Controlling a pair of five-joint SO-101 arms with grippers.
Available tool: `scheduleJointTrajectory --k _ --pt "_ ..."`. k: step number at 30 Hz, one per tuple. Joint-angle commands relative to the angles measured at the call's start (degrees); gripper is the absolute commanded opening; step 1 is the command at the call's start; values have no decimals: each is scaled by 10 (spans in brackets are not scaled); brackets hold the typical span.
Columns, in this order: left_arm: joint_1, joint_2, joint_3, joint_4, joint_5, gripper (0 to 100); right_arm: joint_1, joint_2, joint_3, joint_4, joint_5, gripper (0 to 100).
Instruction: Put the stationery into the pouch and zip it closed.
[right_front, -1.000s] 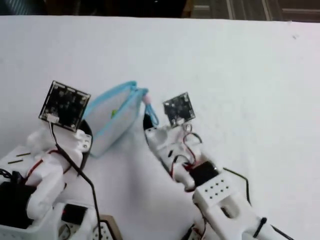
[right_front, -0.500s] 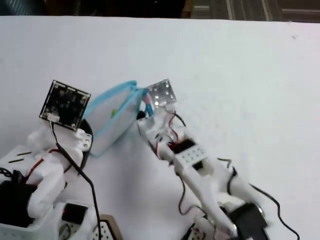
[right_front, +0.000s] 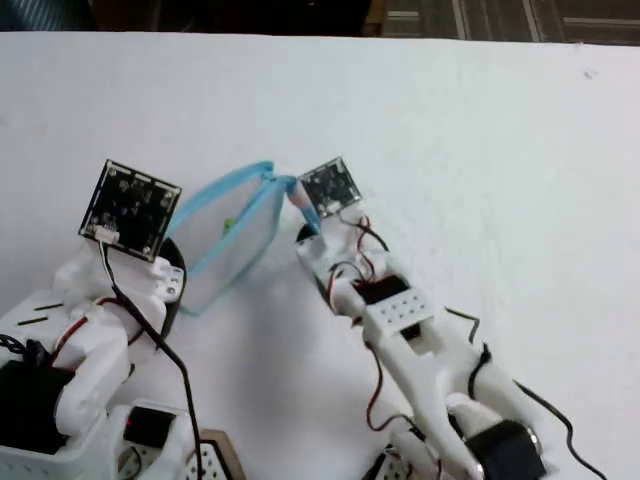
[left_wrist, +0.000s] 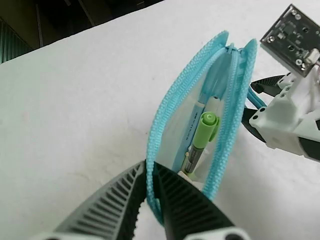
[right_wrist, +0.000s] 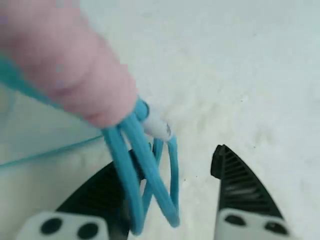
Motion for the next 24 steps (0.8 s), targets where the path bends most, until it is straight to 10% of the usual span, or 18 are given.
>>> scheduleJointTrajectory --k 1,9,24 --pt "-8 10 -2 -7 -1 24 1 -70 7 32 24 198" --pt "-7 10 -2 -7 0 24 -8 -145 7 77 22 198" --pt "-10 9 -2 -4 -1 24 16 81 4 -177 26 198"
